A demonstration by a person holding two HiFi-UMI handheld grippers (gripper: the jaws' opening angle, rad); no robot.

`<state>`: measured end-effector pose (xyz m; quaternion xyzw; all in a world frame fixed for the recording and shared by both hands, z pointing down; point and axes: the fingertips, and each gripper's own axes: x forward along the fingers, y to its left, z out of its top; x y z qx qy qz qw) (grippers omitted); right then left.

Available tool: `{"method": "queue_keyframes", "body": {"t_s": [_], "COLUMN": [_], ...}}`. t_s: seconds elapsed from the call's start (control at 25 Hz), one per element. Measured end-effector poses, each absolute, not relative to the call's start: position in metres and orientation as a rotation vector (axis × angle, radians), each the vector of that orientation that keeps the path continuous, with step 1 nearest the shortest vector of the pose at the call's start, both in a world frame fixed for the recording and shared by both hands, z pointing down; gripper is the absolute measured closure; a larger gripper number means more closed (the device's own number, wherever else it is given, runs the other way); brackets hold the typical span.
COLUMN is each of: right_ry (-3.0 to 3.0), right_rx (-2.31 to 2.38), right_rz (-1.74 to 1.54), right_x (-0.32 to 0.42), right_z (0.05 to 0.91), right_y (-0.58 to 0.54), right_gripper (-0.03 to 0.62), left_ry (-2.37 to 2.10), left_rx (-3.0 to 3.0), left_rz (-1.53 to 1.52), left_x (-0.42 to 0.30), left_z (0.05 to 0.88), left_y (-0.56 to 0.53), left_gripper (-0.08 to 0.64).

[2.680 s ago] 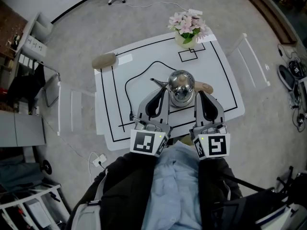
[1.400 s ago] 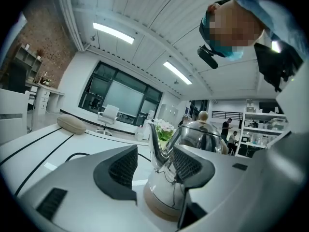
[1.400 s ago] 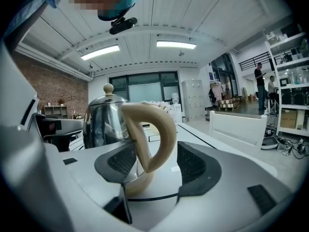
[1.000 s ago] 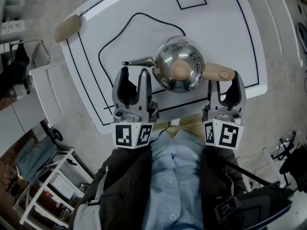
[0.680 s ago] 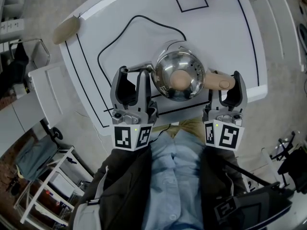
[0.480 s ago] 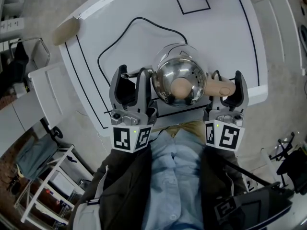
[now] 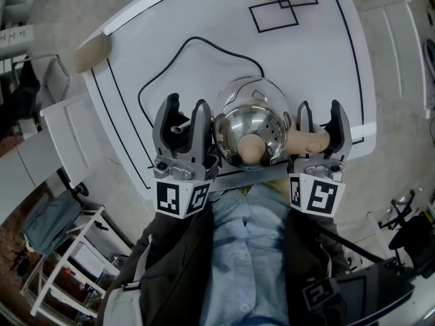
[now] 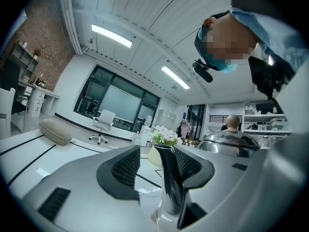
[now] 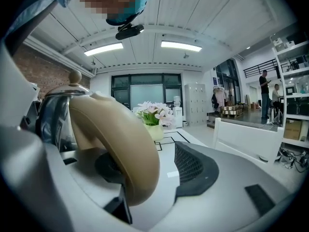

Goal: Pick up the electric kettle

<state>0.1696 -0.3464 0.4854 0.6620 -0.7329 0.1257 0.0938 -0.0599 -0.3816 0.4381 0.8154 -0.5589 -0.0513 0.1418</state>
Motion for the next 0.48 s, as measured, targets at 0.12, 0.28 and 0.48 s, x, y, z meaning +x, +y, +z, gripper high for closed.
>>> {"method": "queue_keyframes", "body": {"t_s": [0.12, 0.28, 0.48], "right_ry": [-2.194, -2.234, -2.258], "right_rx": [1.934, 1.885, 1.867], "right_rz": [0.352, 0.356, 0.371], "right_x": [0.168, 0.161, 0.152], "right_z": [0.483, 0.484, 0.484], "right_y": [-0.35, -0.352, -0.353], "right_gripper": [0.348, 0.432, 0.568], "left_ry": [-1.587, -1.558, -1.533], "left_rx": [2.384, 2.406, 2.416], "left_rz": [-0.152, -0.167, -0.178], "left_x": [-0.054, -0.048, -0.042], "left_z": [0.434, 0.431, 0.429], "left_y": [-0.382, -0.382, -0.38], "left_gripper": [0.377, 0.464, 0.549]}}
